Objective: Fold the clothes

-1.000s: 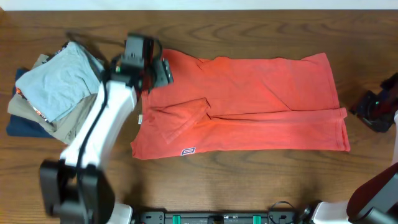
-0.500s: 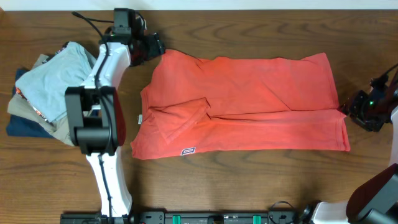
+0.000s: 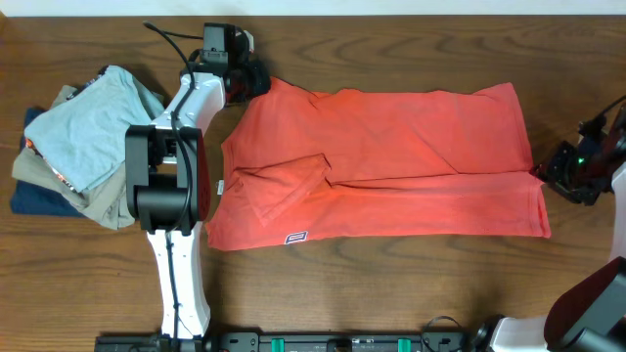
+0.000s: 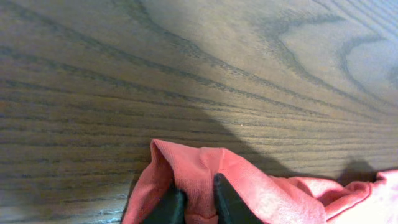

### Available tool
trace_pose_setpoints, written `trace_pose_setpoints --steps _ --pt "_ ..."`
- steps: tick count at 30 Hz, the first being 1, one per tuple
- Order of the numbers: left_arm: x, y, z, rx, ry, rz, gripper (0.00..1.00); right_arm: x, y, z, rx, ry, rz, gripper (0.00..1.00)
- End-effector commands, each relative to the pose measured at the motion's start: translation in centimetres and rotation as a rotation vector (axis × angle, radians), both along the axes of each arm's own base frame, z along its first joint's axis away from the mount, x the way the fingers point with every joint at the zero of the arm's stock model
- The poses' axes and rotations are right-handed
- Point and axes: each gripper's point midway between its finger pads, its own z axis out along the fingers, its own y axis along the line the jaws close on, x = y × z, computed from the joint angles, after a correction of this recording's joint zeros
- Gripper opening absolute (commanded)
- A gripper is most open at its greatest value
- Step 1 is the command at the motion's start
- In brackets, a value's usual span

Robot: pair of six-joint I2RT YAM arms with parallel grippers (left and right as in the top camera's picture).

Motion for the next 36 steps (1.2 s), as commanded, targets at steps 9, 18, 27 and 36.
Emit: trace_pose_setpoints --steps 9,18,27,36 --pt "-3.0 -0.1 1.9 -0.014 0.115 -0.016 0.06 6.4 1.6 1.2 -0.102 -0.208 0.162 0.48" --pt "-7.1 -0.4 5.8 -0.029 0.205 -0.055 0.06 16.2 1.3 -1.4 -0.281 -0.427 0.251 0.64" --pt "-9.2 -0.7 4.7 -0.021 0.291 -0.061 0.06 21.9 -1.4 -4.5 -0.291 -0.584 0.047 0.58" --pt "-9.4 -0.9 4.2 0.033 0.295 -0.062 0.06 23.5 -1.7 -9.8 -0.251 -0.552 0.004 0.61"
